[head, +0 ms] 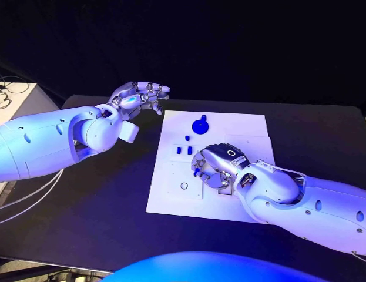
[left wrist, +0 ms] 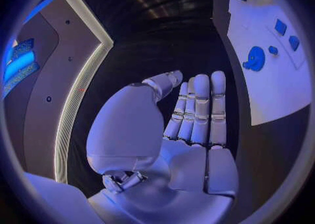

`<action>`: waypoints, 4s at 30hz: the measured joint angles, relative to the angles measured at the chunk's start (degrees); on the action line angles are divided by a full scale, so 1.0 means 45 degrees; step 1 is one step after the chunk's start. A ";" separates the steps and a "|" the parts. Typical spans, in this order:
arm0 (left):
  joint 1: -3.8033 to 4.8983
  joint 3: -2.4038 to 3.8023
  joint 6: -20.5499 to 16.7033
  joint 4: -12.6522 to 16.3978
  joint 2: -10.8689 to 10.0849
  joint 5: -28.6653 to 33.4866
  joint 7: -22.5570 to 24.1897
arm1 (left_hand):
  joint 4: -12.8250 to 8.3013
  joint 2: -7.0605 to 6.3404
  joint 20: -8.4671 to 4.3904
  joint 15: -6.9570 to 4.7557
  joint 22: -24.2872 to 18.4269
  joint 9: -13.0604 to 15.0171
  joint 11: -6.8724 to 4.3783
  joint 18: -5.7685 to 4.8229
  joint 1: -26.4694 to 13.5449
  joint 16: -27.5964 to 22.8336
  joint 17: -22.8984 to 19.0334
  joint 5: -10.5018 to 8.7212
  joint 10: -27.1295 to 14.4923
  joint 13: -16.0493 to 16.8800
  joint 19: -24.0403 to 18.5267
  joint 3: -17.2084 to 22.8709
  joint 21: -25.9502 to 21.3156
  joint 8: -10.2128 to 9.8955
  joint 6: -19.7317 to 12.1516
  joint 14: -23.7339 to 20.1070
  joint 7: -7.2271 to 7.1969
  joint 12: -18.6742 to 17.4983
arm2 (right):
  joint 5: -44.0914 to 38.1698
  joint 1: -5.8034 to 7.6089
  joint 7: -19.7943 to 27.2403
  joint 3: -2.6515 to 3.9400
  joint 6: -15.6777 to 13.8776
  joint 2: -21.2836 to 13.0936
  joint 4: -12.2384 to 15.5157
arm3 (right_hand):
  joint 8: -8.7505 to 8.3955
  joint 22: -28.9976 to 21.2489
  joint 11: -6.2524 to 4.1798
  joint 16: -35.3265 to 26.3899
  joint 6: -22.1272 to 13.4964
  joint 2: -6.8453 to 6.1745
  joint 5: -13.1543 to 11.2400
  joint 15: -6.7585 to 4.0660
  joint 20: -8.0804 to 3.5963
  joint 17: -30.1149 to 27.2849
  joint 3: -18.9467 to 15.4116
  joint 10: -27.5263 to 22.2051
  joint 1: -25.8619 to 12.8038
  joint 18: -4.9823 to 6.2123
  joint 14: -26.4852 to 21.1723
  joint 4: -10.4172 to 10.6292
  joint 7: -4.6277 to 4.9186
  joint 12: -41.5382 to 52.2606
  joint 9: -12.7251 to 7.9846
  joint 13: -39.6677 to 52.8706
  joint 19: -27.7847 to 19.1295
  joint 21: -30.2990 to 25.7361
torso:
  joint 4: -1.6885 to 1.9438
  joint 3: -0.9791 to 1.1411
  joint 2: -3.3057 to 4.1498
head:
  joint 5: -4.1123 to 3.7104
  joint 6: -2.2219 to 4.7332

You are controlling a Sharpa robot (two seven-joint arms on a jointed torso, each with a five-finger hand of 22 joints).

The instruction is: Assemble the parts on the task board

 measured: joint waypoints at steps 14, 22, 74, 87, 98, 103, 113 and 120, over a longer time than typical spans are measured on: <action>0.0000 0.0000 0.0022 -0.0003 -0.0009 0.0000 -0.0036 | 0.0000 0.0000 -0.0001 0.0000 -0.0011 0.0001 0.0000 -0.0001 0.0000 0.0000 0.0000 0.0000 0.0001 0.0001 0.0000 0.0000 0.0001 0.0000 0.0000 0.0000 0.0000 0.0000 | -0.0045 -0.0006 -0.0031 -0.0003 0.0099 -0.0026 -0.0012 | 0.0055 -0.0003 0.0000 0.0000 -0.0040 0.0030 0.0005 0.0000 0.0000 -0.0001 -0.0004 0.0000 -0.0072 -0.0001 0.0000 -0.0002 -0.0003 -0.0038 -0.0006 0.0001 0.0000 0.0000 | -0.0004 -0.0009 -0.0005 | 0.0022 -0.0038; 0.0000 0.0000 0.0031 0.0007 -0.0014 0.0000 -0.0046 | 0.0000 0.0000 -0.0001 0.0000 -0.0010 0.0001 0.0000 0.0000 0.0000 0.0000 0.0000 0.0000 0.0001 0.0001 -0.0001 0.0000 0.0001 0.0000 0.0000 0.0000 0.0000 -0.0001 | -0.0162 -0.0008 -0.0065 -0.0007 0.0197 0.0050 -0.0113 | 0.0053 -0.0004 0.0000 0.0000 -0.0041 0.0013 0.0016 0.0000 0.0000 -0.0002 -0.0018 0.0000 -0.0088 -0.0001 0.0000 -0.0014 0.0001 0.0019 0.0003 0.0000 0.0000 0.0000 | 0.0002 -0.0009 0.0000 | 0.0021 -0.0042; 0.0000 0.0000 0.0080 0.0029 -0.0100 -0.0003 -0.0171 | -0.0035 0.0000 0.0000 0.0047 -0.0024 -0.0008 -0.0001 0.0001 0.0000 0.0100 0.0011 0.0000 -0.0090 -0.0019 0.0135 -0.0035 0.0006 0.0044 -0.0046 0.0047 0.0047 0.0051 | 0.0164 -0.0094 0.0291 -0.0129 0.0247 -0.0210 0.0120 | -0.1888 -0.2969 0.0852 -0.2367 -0.2169 -0.0326 -0.0856 0.0907 0.0865 -0.3250 -0.3541 -0.4848 0.0538 0.0694 -0.1282 0.0739 0.0307 0.0605 -0.0661 -0.0429 -0.2875 -0.7104 | -0.0006 0.0000 -0.0010 | -0.0100 -0.0063; 0.0000 0.0000 0.0129 0.0001 -0.0106 -0.0005 -0.0215 | -0.0035 0.0000 -0.0001 0.0047 -0.0023 -0.0007 -0.0001 0.0001 0.0000 0.0100 0.0009 0.0000 -0.0089 -0.0024 0.0135 -0.0035 0.0006 0.0040 -0.0046 0.0047 0.0046 0.0051 | 0.0729 0.0347 0.0319 0.0033 -0.0414 -0.1405 0.1195 | -0.1991 -0.2539 0.0581 -0.1295 -0.1761 -0.0274 -0.0705 0.0646 0.0735 -0.2308 -0.3966 -0.4745 0.1349 0.0588 -0.0560 0.1929 0.0548 0.2788 -0.0801 -0.0197 -0.1959 -0.6189 | 0.0000 -0.0007 -0.0027 | -0.0284 0.0132; 0.0000 0.0000 0.0170 -0.0029 -0.0089 -0.0006 -0.0233 | -0.0035 0.0000 -0.0001 0.0047 -0.0023 -0.0007 0.0047 0.0001 0.0000 0.0100 0.0008 0.0000 -0.0137 -0.0023 0.0134 -0.0035 0.0006 0.0039 -0.0046 0.0047 0.0046 0.0051 | 0.1856 0.1765 0.0257 0.0311 0.0302 -0.2930 0.1245 | -0.2064 -0.0771 0.0382 0.0100 -0.1681 -0.0727 -0.0705 0.0479 0.0500 0.0007 -0.3016 -0.3902 0.0895 0.0286 -0.0063 0.2037 0.0512 0.3022 -0.0885 -0.0506 -0.0361 -0.2404 | -0.0029 -0.0016 -0.0049 | -0.0593 0.0439; 0.0000 -0.0002 0.0190 -0.0053 -0.0039 -0.0007 -0.0236 | -0.0035 0.0000 -0.0001 0.0047 -0.0022 -0.0006 0.0047 0.0000 0.0000 0.0100 0.0008 0.0000 -0.0136 -0.0023 0.0134 -0.0035 0.0006 0.0039 -0.0046 0.0046 0.0046 0.0051 | 0.2189 0.2092 0.0132 0.0350 0.0915 -0.3196 0.0565 | -0.2174 -0.0628 0.0411 0.0198 -0.1738 -0.0895 -0.0494 0.0479 0.0523 0.0007 -0.3579 -0.4151 0.0727 0.0093 -0.0063 0.2058 0.0458 0.2937 -0.0909 -0.0565 -0.0246 -0.2147 | -0.0033 -0.0016 -0.0056 | -0.0787 0.0581; -0.0002 -0.0003 0.0219 -0.0092 -0.0005 -0.0007 -0.0244 | -0.0035 0.0000 -0.0001 0.0047 -0.0022 -0.0006 0.0046 0.0000 0.0000 0.0100 0.0007 0.0000 -0.0136 -0.0023 0.0134 -0.0035 0.0006 0.0039 -0.0046 0.0046 0.0046 0.0051 | 0.2251 0.2142 -0.0123 0.0321 0.2092 -0.2934 -0.0042 | -0.2387 -0.0878 0.0546 0.0198 -0.2304 -0.0273 -0.0484 0.0523 0.0574 0.0006 -0.7119 -0.4878 0.1825 0.0095 -0.0019 0.3186 0.0169 0.2869 -0.0911 -0.0604 -0.0297 -0.2897 | -0.0023 0.0002 -0.0028 | -0.0898 0.0658; -0.0002 -0.0003 0.0220 -0.0109 -0.0015 -0.0007 -0.0257 | -0.0035 0.0000 -0.0001 0.0060 -0.0022 -0.0006 0.0046 0.0001 0.0000 0.0100 0.0007 0.0000 -0.0136 -0.0022 0.0134 -0.0035 0.0006 0.0069 -0.0046 0.0034 0.0045 0.0051 | 0.2068 0.2075 -0.0215 0.0276 0.2704 -0.2700 -0.0203 | -0.2253 -0.0750 0.0416 0.0147 -0.2018 -0.0031 -0.0560 0.0524 0.0570 0.0004 -0.7125 -0.4623 0.2323 0.0094 -0.0020 0.3486 0.0176 0.3154 -0.0789 -0.0588 -0.0237 -0.2689 | -0.0006 -0.0009 -0.0013 | -0.0924 0.0603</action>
